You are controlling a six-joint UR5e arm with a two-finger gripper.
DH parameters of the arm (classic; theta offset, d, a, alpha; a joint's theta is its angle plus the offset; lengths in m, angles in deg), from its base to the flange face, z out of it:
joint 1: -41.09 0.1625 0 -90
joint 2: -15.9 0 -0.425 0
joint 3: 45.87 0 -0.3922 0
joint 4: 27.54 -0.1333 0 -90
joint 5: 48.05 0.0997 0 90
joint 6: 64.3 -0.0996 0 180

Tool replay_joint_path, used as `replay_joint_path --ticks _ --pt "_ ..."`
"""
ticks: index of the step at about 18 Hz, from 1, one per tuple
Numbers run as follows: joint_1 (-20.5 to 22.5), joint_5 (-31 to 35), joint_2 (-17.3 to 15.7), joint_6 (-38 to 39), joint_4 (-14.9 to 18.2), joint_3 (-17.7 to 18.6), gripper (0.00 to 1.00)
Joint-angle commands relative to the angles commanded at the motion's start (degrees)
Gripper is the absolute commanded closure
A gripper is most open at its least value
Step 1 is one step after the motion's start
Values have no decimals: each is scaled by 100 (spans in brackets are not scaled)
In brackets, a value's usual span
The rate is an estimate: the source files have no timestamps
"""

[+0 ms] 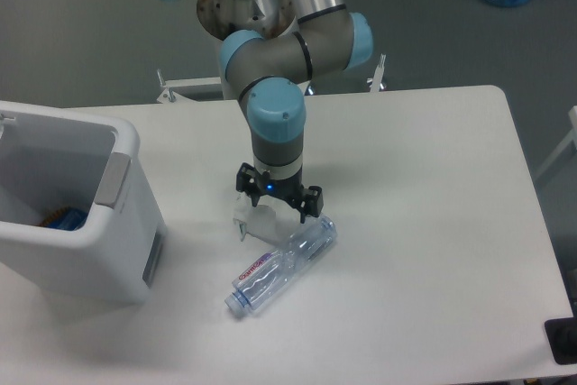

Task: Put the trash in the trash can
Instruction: 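Move the open gripper over the crumpled clear plastic bag and lower it, then close the gripper on the plastic bag and lift it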

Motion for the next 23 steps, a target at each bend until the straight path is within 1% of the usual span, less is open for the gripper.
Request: replay_joint_path --ticks 1,2,5,7,8,12,14,16,18,23 --pt "-18 18 9 9 0 -9 2" --pt "-26 9 9 35 0 -9 13" --pt "-176 -17 18 246 87 0 64" --pt "-185 -26 18 316 105 0 89" --pt "-185 -26 9 369 105 0 99" --pt "-159 -122 -43 378 290 -26 100" --pt "-132 -140 -70 343 465 -79 100" --pt "-71 -175 -280 308 650 -105 100" --pt "26 -464 -412 308 764 -202 100" --pt "298 -1009 -825 299 1361 -570 100"
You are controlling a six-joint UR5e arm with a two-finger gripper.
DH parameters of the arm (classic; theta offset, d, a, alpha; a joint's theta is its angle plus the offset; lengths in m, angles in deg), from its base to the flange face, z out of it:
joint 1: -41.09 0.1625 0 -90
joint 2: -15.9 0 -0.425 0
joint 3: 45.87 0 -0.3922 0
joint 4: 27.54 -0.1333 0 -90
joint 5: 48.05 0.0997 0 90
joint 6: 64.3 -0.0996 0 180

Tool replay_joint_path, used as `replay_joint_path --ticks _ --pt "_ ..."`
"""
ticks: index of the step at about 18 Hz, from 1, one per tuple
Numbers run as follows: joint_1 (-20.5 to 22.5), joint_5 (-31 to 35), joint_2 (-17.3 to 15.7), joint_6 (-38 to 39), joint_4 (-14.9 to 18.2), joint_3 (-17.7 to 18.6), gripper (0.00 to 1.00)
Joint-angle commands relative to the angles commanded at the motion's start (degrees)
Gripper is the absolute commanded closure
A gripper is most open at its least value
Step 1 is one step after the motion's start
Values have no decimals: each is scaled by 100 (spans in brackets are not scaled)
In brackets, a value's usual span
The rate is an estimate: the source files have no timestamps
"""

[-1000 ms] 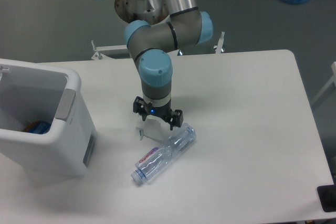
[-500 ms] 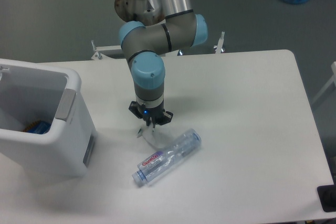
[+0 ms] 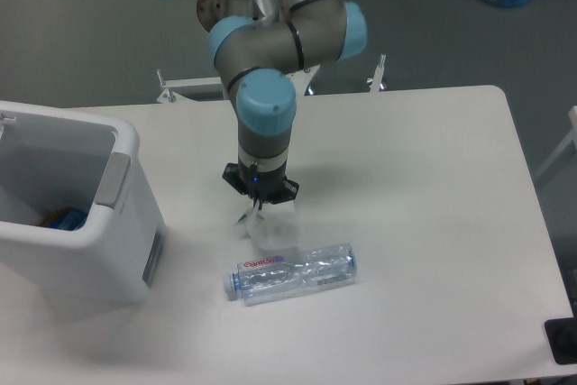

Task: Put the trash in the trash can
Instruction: 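Close the gripper on the plastic bag and lift it, then carry the bag over the white trash bin and open the gripper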

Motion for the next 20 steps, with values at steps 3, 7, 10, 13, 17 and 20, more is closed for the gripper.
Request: replay_joint_path --ticks 3,7,10,13,17,20 --pt "167 -457 -158 17 106 -334 100" --pt "509 -1501 -378 280 343 -721 100" --pt "555 -2214 -685 614 292 -809 100" --pt "493 -2690 -993 1167 221 -1124 100" --pt "64 -2682 -994 2056 203 -1609 100" --pt "-525 -2577 -1108 2144 186 -1566 100"
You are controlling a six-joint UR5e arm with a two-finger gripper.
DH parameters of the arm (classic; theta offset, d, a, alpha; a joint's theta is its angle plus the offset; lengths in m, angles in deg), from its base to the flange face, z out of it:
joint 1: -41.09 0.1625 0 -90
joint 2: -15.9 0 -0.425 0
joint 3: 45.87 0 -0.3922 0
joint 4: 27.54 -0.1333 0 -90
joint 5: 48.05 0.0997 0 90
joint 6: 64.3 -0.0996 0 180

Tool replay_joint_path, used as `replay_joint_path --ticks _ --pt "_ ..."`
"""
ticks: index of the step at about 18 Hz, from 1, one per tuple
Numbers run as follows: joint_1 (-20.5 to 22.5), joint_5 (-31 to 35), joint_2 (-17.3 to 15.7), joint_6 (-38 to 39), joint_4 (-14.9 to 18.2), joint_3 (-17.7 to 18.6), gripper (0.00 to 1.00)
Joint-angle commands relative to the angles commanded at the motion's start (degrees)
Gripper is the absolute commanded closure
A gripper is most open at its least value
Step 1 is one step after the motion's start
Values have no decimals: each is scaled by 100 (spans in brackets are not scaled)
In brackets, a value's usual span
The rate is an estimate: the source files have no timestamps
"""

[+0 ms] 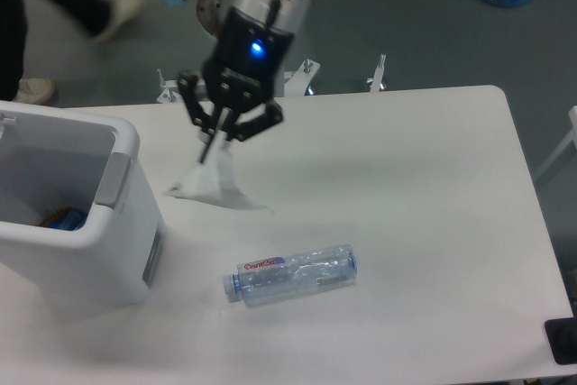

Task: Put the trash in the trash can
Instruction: 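Carry the bag over the white trash bin and open the gripper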

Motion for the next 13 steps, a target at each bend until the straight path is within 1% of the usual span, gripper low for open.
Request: replay_joint_path --ticks 1,2,3,4,5,6,7,8,9,11,13 --pt "-176 61 -44 61 -17 18 99" --pt "-360 97 -36 88 -18 9 95" --pt "-519 97 -36 88 -79 0 88" --pt "-660 97 -36 97 -157 9 71" --pt "-783 97 -36 115 -219 9 60" --pt "-889 97 -36 141 -263 9 37" --pt "-977 97 -36 141 -325 9 9" --pt "-1038 97 -36 141 -360 9 4" --pt "-1048 106 -36 150 -360 9 0" --pt "-1048 97 -27 115 -465 27 0" --pt "-1039 106 -1 88 -772 79 0"
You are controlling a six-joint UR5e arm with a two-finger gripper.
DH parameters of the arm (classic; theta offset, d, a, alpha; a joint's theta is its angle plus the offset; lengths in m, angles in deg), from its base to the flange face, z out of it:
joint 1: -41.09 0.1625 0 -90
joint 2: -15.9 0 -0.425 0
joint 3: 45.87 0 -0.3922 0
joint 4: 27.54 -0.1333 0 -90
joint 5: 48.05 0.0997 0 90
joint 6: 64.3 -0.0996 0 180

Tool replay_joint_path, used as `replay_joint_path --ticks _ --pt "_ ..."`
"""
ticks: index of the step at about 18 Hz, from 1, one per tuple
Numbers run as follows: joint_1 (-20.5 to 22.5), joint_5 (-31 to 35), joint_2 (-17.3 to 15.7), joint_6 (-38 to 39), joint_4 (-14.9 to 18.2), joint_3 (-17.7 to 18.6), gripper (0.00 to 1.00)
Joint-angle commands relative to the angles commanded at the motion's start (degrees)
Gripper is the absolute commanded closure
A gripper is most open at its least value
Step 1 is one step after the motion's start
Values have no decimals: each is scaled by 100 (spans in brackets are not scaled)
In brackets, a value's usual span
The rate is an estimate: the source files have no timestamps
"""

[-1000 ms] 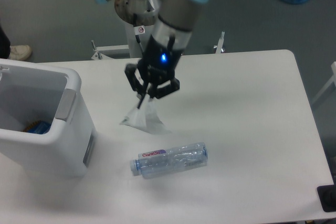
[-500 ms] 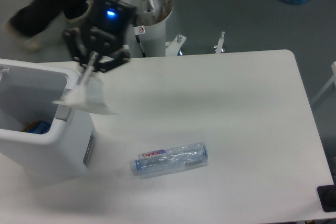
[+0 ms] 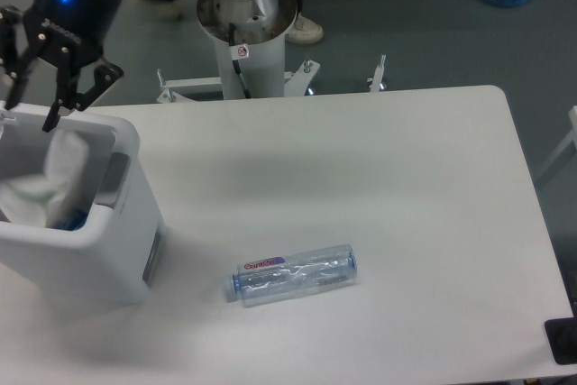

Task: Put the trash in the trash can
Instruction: 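Move the gripper back and lower it over the clear water bottle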

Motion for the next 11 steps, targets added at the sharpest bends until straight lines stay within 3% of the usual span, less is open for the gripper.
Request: replay_joint_path --ticks 3,5,11 --pt "61 288 254 0 -642 -26 0" --pt "481 631 500 -9 -854 -70 0" --pt "1537 782 1344 -684 -872 -105 0"
